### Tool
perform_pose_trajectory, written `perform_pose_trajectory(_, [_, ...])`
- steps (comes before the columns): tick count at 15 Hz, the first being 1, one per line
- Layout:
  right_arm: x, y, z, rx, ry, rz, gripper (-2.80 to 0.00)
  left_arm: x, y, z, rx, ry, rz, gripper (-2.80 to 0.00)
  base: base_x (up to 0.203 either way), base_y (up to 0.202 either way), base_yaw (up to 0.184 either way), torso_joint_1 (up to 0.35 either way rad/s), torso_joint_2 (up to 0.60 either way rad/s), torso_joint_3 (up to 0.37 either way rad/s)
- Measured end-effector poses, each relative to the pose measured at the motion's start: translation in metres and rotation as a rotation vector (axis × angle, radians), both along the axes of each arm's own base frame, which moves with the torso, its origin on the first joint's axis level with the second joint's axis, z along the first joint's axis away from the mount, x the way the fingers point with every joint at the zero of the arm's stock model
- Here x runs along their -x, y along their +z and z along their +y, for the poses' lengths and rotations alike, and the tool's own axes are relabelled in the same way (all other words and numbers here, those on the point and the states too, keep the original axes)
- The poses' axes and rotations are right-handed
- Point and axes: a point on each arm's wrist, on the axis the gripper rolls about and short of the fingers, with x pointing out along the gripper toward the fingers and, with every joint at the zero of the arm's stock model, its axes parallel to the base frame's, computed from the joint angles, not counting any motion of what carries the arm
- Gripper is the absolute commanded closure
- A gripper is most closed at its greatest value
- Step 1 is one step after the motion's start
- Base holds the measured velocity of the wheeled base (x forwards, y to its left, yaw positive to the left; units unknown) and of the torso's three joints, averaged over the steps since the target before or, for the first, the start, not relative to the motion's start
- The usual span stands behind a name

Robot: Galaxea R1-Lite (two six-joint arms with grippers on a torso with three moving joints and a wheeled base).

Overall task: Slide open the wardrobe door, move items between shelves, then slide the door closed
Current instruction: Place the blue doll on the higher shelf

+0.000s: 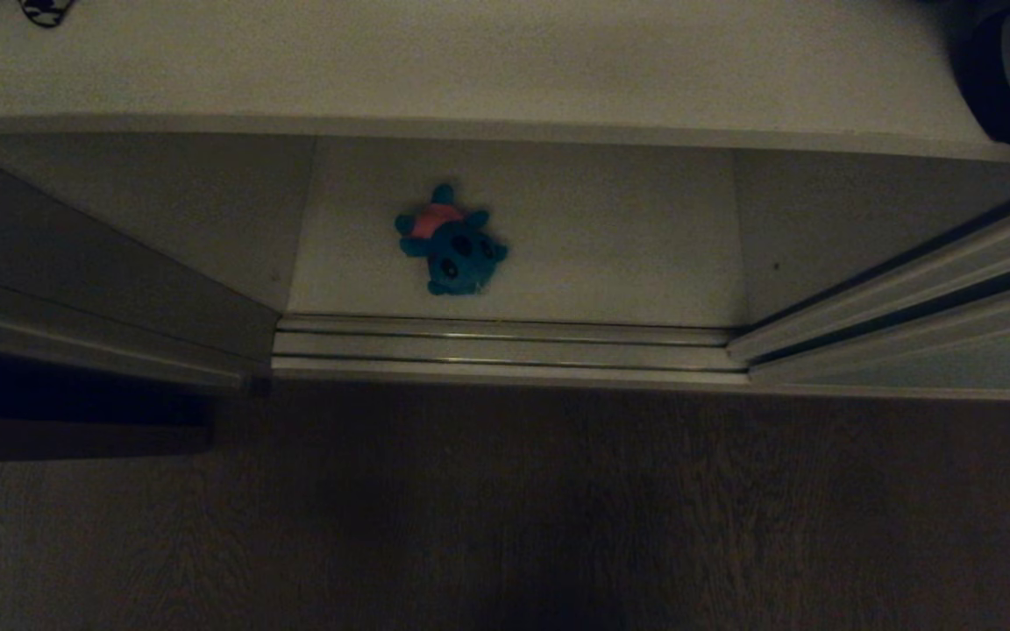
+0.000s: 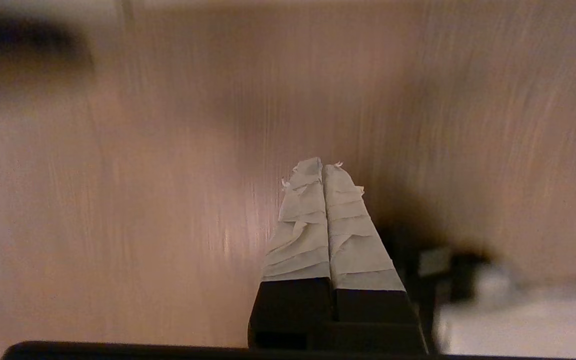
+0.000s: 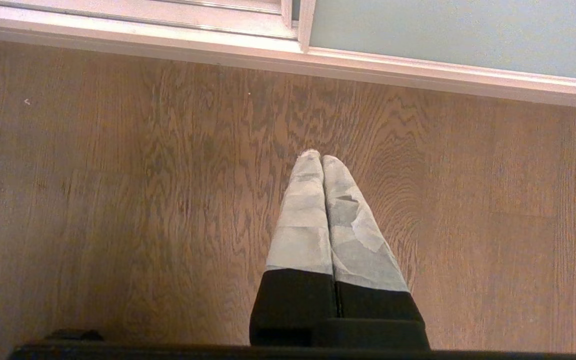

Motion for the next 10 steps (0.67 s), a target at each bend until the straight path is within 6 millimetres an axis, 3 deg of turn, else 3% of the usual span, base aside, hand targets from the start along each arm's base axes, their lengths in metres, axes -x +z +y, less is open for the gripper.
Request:
perform_pose_trajectory(3, [0.0,0.0,0.0,0.0,0.0,0.0,0.0,0.022,-0.044,0.005,0.031,-0.028,0.154,0.0,0.0,0.0,0.0,0.0,0.0,0.0])
perform_pose_trajectory(5, [0.0,0.0,0.0,0.0,0.0,0.0,0.0,0.02,-0.066,0.002,0.065,-0.006,0.256,0.0,0.0,0.0,0.0,0.0,0.0,0.0])
perform_pose_trajectory(7, [0.0,0.0,0.0,0.001,0.0,0.0,0.0,0.004,-0.08,-0.003,0.081,-0.022,0.335,0.0,0.0,0.0,0.0,0.0,0.0,0.0])
perform_pose_trajectory(10, [0.0,0.0,0.0,0.0,0.0,0.0,0.0,-0.039,-0.09,-0.014,0.095,-0.046,0.376,0.0,0.0,0.0,0.0,0.0,0.0,0.0])
